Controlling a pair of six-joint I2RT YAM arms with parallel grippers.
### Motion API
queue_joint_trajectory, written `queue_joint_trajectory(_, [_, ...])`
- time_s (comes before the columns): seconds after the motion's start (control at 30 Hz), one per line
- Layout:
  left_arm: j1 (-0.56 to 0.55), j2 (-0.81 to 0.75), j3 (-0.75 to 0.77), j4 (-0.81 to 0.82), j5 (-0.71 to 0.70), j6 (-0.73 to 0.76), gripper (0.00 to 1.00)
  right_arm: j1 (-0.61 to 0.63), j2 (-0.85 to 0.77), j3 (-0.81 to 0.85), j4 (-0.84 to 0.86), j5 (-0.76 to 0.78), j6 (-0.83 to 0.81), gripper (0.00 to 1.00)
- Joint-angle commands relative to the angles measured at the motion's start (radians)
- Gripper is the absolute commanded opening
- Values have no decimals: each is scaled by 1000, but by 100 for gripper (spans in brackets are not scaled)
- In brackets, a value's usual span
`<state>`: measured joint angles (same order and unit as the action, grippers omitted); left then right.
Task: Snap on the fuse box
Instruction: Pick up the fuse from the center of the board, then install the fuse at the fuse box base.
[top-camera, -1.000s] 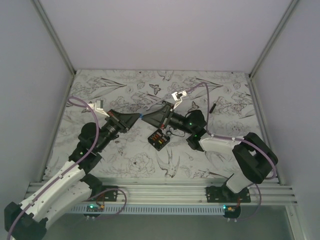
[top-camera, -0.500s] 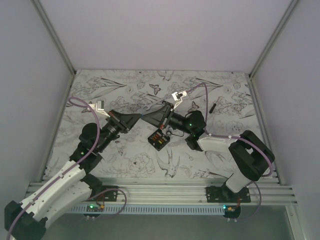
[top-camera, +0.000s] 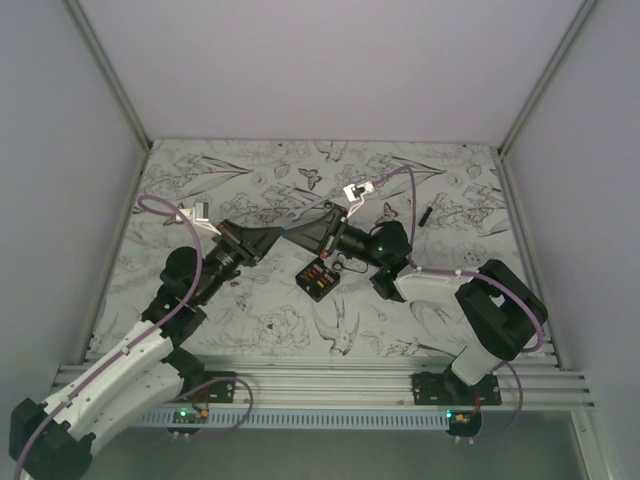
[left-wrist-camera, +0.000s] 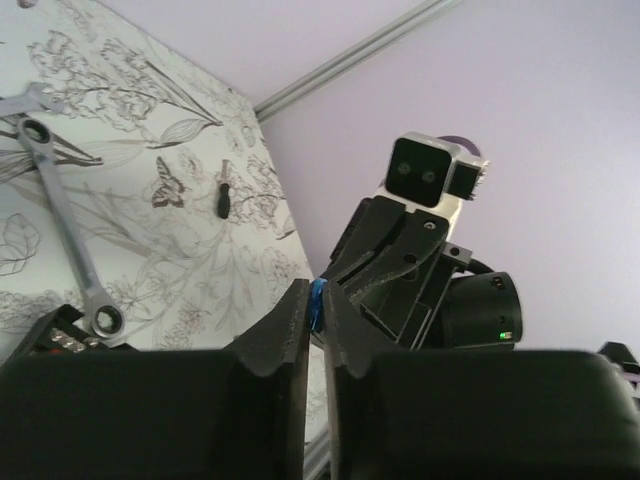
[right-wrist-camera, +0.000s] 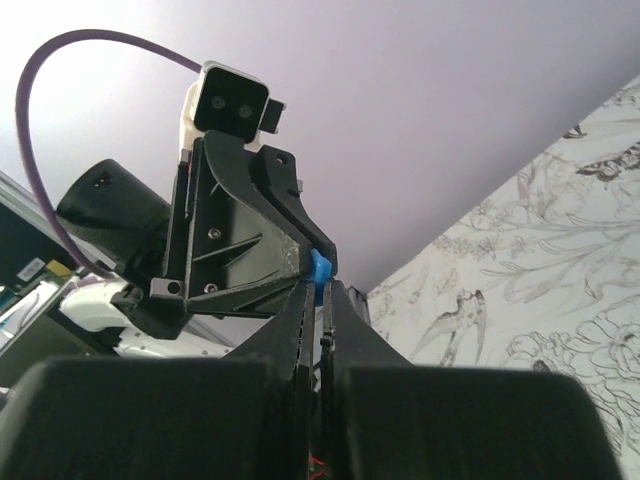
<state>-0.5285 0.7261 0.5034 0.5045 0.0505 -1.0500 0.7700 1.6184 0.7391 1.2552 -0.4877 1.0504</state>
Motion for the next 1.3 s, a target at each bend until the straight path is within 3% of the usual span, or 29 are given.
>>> queue_joint_trajectory(0.0, [-10, -6, -56, 16, -45, 38, 18, 8, -41, 25, -61, -23, -95, 0])
queue_joint_trajectory(0.4, [11, -129, -39, -260, -105, 272, 52, -6, -178, 74, -790, 75, -527, 0])
queue_joint_trajectory(0.7, [29, -161, -27, -585, -221, 381, 76, 26, -208, 188, -1297, 334, -823, 0])
queue_joint_trajectory(0.9, [81, -50, -59, -614, -237, 397, 85, 99, -154, 255, -1469, 509, -888, 0])
queue_joint_trajectory(1.17, [169, 115, -29, -616, -136, 377, 99, 225, -60, 313, -1580, 713, -894, 0])
queue_joint_trajectory(1.27, [191, 129, -32, -620, -130, 367, 100, 261, -11, 325, -1607, 751, -887, 0])
